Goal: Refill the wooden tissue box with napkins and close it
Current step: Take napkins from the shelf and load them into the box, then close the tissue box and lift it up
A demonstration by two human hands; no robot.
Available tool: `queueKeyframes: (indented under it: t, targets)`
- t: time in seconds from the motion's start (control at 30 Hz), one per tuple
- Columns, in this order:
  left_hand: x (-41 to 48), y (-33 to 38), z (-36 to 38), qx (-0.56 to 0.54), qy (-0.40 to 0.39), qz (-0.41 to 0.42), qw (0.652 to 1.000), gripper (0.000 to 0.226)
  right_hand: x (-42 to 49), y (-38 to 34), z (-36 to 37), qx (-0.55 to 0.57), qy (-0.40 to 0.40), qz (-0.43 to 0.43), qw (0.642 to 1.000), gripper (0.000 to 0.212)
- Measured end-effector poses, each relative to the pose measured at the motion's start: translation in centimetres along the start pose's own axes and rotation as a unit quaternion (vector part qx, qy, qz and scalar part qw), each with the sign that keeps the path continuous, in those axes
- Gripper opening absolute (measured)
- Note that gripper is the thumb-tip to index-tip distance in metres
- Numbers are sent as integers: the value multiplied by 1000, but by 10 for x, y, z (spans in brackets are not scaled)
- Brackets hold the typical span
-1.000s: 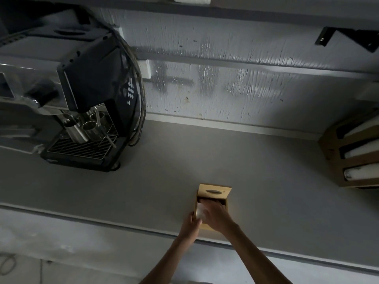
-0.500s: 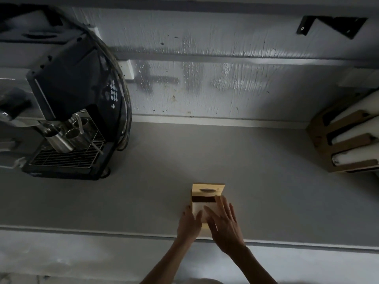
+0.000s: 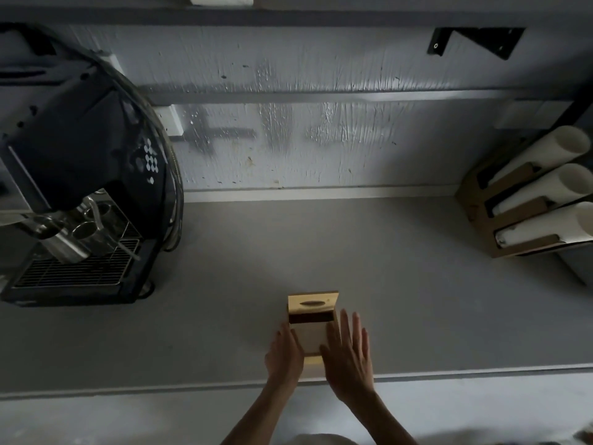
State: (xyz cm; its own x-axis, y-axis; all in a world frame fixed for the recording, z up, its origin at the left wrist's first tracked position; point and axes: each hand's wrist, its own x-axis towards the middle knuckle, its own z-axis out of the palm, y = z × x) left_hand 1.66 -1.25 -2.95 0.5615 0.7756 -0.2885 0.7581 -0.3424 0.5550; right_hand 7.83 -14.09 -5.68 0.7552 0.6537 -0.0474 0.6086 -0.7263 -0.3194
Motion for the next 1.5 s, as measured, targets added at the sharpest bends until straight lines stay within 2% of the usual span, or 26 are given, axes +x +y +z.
queueKeyframes:
  t: [0.1, 0.17, 0.2, 0.23, 0.3, 0.33, 0.37, 0.4, 0.5, 0.57, 0.6, 0.7, 0.73, 0.8, 0.87, 0.93, 0.97, 1.03, 1.13, 1.2, 1.27, 1.3, 1.4, 1.5]
  targets:
    - [2, -4, 4, -39, -9, -8, 999, 38, 4, 10, -6, 48, -16, -23, 998, 59]
    - [4, -10, 6, -143, -32, 33, 989, 47, 6, 13, -6, 166, -9, -16, 986, 53]
    - [5, -13, 4, -207, -42, 45, 976, 50, 6, 13, -8, 266, -11, 2, 964, 53]
    - [2, -13, -2, -268, -59, 39, 961, 49, 5, 14, -9, 375, -15, 31, 926, 58]
    - [0, -13, -9, -383, -109, 7, 917, 43, 1, 12, -11, 554, -49, 97, 825, 86]
    - [0, -13, -11, -436, -135, -13, 890, 44, 1, 13, -9, 604, -78, 137, 781, 104]
    - [-1, -10, -15, -469, -155, -35, 869, 45, 2, 13, -10, 628, -100, 167, 753, 115]
    - [0, -10, -16, -485, -165, -46, 858, 46, 2, 10, -14, 632, -112, 178, 745, 116]
    - [12, -17, -11, -448, -195, -56, 871, 58, 4, 5, -19, 638, -108, 189, 739, 88]
    - [22, -29, -4, -408, -240, -63, 879, 74, 3, 12, -12, 626, -100, 193, 749, 83]
    - [21, -28, -10, -391, -260, -71, 880, 73, 4, 16, -9, 622, -102, 191, 753, 84]
    - [23, -16, -25, -424, -277, -108, 855, 44, 6, 19, -9, 620, -125, 203, 748, 80]
    - [27, -13, -29, -429, -278, -129, 850, 45, 11, 21, -12, 629, -132, 201, 740, 79]
    - [39, -10, -41, -440, -289, -171, 833, 61, 31, 27, -21, 661, -167, 210, 701, 89]
    - [60, -6, -52, -438, -329, -212, 809, 84, 56, 35, -34, 686, -234, 256, 639, 111]
    - [76, 1, -63, -436, -370, -243, 783, 103, 79, 38, -48, 678, -283, 305, 606, 111]
    - [80, 8, -70, -437, -396, -250, 768, 109, 88, 38, -55, 664, -302, 317, 606, 109]
    - [87, 16, -77, -420, -427, -254, 759, 114, 103, 33, -70, 640, -338, 329, 607, 112]
    - [93, 20, -80, -400, -447, -238, 764, 108, 109, 29, -78, 623, -354, 336, 611, 106]
    - [90, 16, -75, -389, -447, -229, 772, 86, 101, 30, -75, 628, -341, 313, 626, 84]
    - [79, 11, -69, -376, -437, -210, 789, 45, 88, 33, -63, 641, -308, 291, 640, 54]
    - [74, 7, -64, -373, -420, -204, 802, 34, 81, 34, -56, 640, -287, 292, 650, 47]
    - [62, -3, -48, -343, -359, -148, 855, 35, 67, 34, -43, 616, -229, 274, 702, 44]
    - [54, -11, -40, -360, -317, -115, 870, 35, 59, 30, -41, 560, -194, 243, 768, 45]
